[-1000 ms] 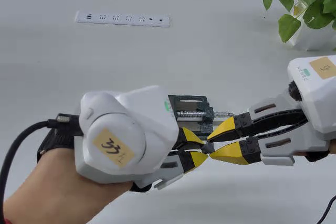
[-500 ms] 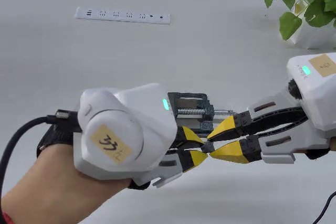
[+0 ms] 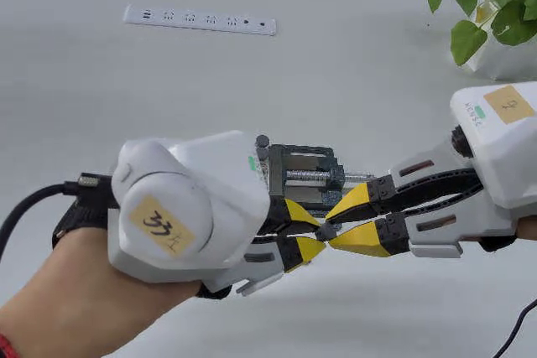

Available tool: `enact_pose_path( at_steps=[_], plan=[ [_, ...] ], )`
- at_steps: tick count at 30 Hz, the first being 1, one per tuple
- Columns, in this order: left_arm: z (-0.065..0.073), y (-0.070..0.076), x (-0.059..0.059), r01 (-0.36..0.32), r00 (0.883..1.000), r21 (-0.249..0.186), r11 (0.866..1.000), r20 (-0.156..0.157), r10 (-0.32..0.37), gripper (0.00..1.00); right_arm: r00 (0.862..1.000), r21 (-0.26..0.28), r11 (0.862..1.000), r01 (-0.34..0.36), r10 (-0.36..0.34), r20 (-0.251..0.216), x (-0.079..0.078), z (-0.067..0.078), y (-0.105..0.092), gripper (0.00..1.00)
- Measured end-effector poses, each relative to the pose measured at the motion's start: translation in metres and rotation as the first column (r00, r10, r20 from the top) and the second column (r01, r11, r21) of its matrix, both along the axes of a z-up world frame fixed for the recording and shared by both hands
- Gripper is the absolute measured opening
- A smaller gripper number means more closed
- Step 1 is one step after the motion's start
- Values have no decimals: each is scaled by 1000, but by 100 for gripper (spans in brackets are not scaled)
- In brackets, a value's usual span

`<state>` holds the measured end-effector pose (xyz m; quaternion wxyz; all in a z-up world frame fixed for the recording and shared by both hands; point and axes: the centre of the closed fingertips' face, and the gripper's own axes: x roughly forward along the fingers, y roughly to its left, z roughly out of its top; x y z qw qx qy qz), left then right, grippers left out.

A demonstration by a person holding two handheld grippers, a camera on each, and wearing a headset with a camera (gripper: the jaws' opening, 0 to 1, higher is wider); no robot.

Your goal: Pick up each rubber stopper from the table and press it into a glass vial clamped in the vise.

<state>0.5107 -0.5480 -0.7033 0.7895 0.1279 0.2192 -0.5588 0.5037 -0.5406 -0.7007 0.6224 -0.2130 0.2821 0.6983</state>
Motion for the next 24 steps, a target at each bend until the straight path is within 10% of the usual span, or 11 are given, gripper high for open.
enact_pose_path(
  at_steps=[24],
  plan=[
    [-5, 39, 13, -119, 993, -74, 990, 0, 120, 25, 999, -66, 997, 45, -44, 19, 34, 4, 19, 6]
  ],
)
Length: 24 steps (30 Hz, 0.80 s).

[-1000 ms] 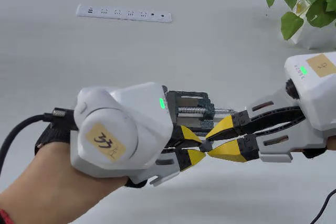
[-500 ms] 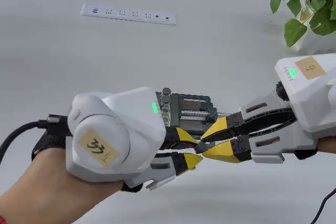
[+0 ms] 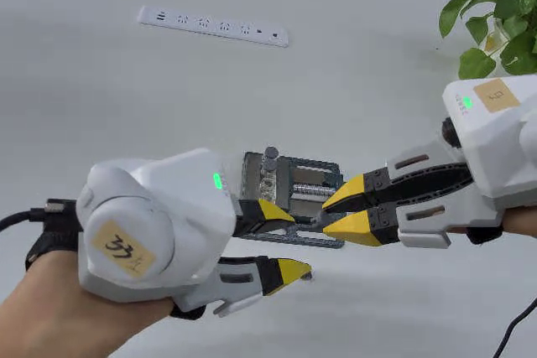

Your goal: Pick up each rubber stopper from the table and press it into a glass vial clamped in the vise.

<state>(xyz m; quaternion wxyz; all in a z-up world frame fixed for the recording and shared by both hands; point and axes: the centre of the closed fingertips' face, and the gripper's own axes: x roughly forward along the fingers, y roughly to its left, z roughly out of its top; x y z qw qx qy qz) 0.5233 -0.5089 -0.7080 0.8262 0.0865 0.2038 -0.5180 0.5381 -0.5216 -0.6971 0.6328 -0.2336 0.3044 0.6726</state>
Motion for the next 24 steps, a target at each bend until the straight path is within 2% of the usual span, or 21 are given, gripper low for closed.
enact_pose_path(
  at_steps=[8, 12, 17, 21, 23, 24],
  plan=[
    [-7, 29, 13, -68, 997, -10, 998, 20, 68, 42, 999, -34, 999, 20, -19, 32, 24, -4, 17, 6],
    [-11, 40, 18, -93, 995, -20, 995, 26, 93, 47, 998, -64, 997, 44, -41, 48, 39, -8, 24, 6],
    [-18, 50, 21, -102, 994, -31, 994, 38, 104, 57, 996, -101, 992, 70, -63, 69, 57, -13, 32, 6],
    [-22, 56, 24, -107, 994, -36, 994, 34, 108, 66, 996, -138, 988, 69, -59, 72, 63, -19, 37, 6],
    [-22, 58, 24, -103, 993, -45, 994, 49, 105, 70, 995, -172, 983, 63, -50, 81, 67, -25, 38, 6],
    [-24, 59, 24, -103, 993, -49, 993, 45, 105, 72, 996, -182, 981, 61, -47, 80, 69, -27, 38, 6]
  ],
)
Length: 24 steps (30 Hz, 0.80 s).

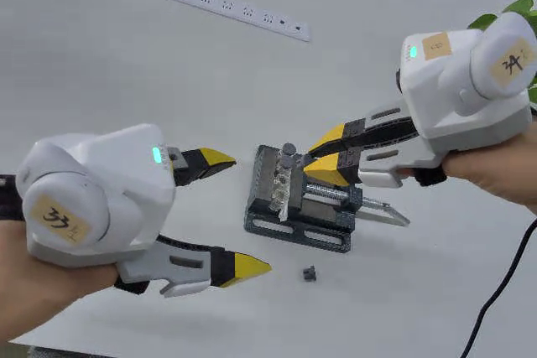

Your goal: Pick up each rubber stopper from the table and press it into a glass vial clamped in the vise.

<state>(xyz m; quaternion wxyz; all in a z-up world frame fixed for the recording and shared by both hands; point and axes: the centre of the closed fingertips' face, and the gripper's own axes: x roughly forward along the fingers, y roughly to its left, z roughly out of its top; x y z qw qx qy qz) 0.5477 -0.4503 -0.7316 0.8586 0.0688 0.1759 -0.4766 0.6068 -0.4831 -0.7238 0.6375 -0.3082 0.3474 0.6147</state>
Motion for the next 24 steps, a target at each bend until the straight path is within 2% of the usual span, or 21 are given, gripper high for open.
enact_pose_path(
  at_steps=[1, 3, 5, 7, 12, 15, 17, 20, 24],
  plan=[
    [-1, 1, 0, 2, 1000, -8, 1000, -4, -2, 75, 1000, -10, 1000, -1, 1, -3, 2, -4, 2, 6],
    [-3, 4, 1, 5, 1000, -12, 1000, 17, -4, 79, 1000, -42, 999, -3, 3, 0, 6, -11, 2, 6],
    [-3, 4, 0, 8, 1000, -20, 1000, 17, -8, 85, 1000, -70, 997, -16, 16, 7, 7, -16, 2, 6],
    [-3, 6, 1, 11, 1000, -25, 1000, 29, -10, 87, 1000, -85, 996, -19, 19, 3, 9, -20, 3, 6],
    [-4, 6, 0, 15, 999, -54, 998, 29, -14, 95, 998, -146, 988, -55, 57, 12, 10, -32, 4, 6],
    [-8, 8, 0, 19, 1000, -53, 998, 24, -18, 98, 998, -165, 985, -56, 58, 3, 12, -39, 6, 6],
    [-7, 8, -1, 19, 1000, -60, 998, 23, -18, 98, 997, -198, 978, -67, 70, 11, 13, -45, 4, 6],
    [-7, 9, -2, 20, 1000, -70, 997, 22, -18, 99, 998, -209, 976, -66, 66, -5, 14, -52, 6, 6],
    [-9, 10, -3, 20, 1000, -76, 997, 18, -18, 99, 996, -258, 962, -84, 88, 5, 15, -63, 2, 6]
  ],
)
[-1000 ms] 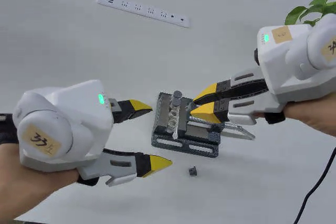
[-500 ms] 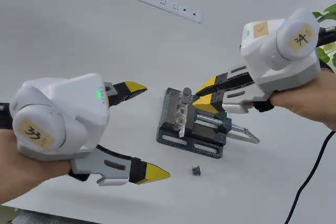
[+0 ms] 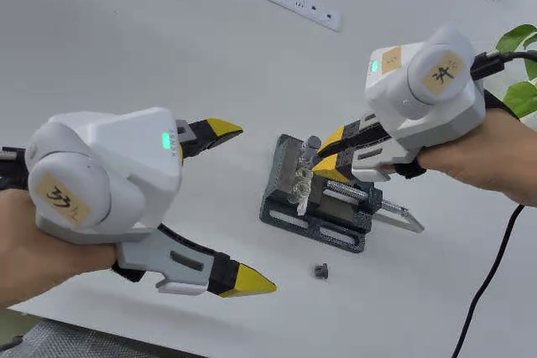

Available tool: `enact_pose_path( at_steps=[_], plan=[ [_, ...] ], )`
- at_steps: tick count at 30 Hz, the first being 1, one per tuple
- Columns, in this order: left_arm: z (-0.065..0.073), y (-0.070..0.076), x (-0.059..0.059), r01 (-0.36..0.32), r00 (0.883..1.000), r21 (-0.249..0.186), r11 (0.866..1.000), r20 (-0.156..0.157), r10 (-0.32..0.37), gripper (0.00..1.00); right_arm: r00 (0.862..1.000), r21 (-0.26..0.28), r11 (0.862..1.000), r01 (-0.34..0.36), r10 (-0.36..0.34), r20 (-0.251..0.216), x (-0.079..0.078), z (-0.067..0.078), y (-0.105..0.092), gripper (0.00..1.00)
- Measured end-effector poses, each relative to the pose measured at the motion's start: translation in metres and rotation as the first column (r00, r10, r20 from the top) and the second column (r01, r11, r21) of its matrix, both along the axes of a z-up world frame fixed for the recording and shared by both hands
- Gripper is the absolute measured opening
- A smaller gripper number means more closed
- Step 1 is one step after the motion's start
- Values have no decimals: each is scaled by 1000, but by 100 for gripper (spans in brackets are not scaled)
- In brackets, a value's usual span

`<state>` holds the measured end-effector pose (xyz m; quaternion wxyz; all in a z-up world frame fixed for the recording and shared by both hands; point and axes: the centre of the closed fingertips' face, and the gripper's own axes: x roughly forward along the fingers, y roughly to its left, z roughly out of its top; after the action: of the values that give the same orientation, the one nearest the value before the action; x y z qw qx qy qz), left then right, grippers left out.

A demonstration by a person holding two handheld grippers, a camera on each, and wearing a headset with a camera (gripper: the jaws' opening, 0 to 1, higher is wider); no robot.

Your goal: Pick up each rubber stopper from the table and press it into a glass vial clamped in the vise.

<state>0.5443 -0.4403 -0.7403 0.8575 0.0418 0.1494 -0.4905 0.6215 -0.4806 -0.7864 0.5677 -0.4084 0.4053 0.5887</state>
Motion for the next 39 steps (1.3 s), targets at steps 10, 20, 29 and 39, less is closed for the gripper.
enact_pose_path(
  at_steps=[10, 20, 29, 39],
  plan=[
    [-3, 3, -2, -5, 1000, -15, 1000, -5, 5, 98, 1000, -32, 999, -4, 4, -5, 1, -8, -2, 6],
    [-4, 4, -3, -5, 1000, -25, 1000, -11, 4, 97, 1000, -44, 999, -12, 12, -8, -2, -10, 1, 6],
    [-5, 4, -3, -5, 1000, -31, 999, -8, 5, 97, 1000, -47, 999, -11, 10, -11, 0, -11, 1, 6],
    [-6, 3, -2, -2, 1000, -32, 999, -11, 2, 96, 1000, -46, 999, -9, 8, -23, 1, -13, 0, 6]
  ],
)
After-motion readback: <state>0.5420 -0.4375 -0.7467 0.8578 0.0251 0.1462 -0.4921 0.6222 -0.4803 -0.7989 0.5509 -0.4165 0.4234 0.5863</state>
